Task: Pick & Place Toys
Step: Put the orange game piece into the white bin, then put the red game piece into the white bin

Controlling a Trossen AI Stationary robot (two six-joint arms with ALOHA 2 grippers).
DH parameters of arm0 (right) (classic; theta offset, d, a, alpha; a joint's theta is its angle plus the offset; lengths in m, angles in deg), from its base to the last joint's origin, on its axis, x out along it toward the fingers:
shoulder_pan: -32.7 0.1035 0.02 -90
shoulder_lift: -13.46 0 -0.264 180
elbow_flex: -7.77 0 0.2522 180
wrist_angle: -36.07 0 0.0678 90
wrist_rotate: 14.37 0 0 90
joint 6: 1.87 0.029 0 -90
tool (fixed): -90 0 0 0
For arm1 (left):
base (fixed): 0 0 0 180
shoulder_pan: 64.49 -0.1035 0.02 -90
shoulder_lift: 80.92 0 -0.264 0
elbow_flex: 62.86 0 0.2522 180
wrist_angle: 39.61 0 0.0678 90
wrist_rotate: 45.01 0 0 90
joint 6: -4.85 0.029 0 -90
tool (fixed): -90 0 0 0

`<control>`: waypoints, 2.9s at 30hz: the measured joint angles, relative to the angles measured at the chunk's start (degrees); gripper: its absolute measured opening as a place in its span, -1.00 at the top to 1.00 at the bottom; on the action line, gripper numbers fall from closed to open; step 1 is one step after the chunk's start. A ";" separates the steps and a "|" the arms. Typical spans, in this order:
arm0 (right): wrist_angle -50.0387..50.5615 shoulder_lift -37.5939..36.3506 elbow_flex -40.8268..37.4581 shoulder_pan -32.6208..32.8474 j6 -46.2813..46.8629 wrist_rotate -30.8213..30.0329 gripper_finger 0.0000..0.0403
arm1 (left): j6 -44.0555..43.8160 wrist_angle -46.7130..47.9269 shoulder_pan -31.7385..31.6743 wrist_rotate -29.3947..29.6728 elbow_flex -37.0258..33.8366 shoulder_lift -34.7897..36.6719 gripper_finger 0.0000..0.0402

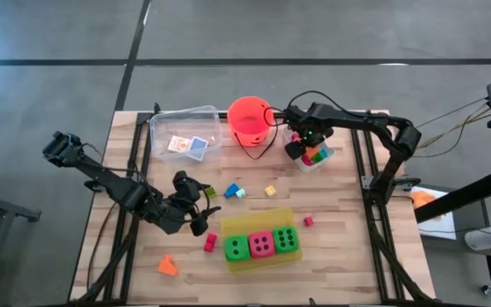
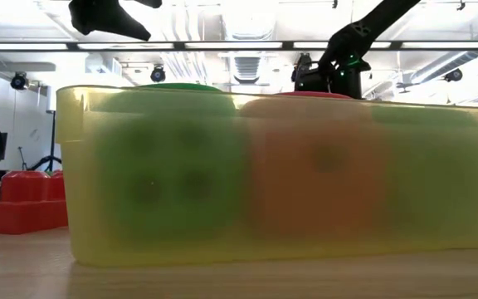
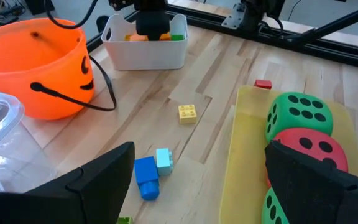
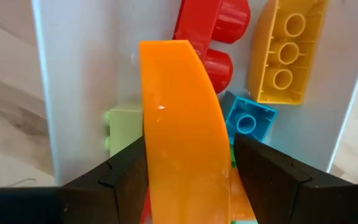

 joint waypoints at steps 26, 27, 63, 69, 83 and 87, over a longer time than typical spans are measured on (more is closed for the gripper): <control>9.68 -21.90 -0.57 5.93 9.65 0.09 -0.11 | 0.08 0.00 -0.02 0.04 0.00 0.01 -0.72; 10.85 -23.27 -0.84 6.80 10.78 0.10 -0.11 | 0.07 0.00 -0.02 0.04 0.00 0.02 -0.72; -11.91 -21.48 -24.24 52.31 48.30 4.33 -0.11 | 0.11 0.00 -0.02 0.07 0.00 0.02 -0.73; -15.20 -16.92 -24.06 53.07 48.56 2.90 -0.11 | 0.24 0.00 0.00 0.07 0.00 0.02 -0.73; -14.89 -9.25 -20.96 53.18 44.10 3.04 -0.09 | 0.22 0.00 0.00 0.07 0.00 0.01 -0.73; -14.63 -8.83 -20.13 53.16 42.14 3.31 0.11 | 0.21 0.00 0.00 0.07 0.00 0.01 -0.73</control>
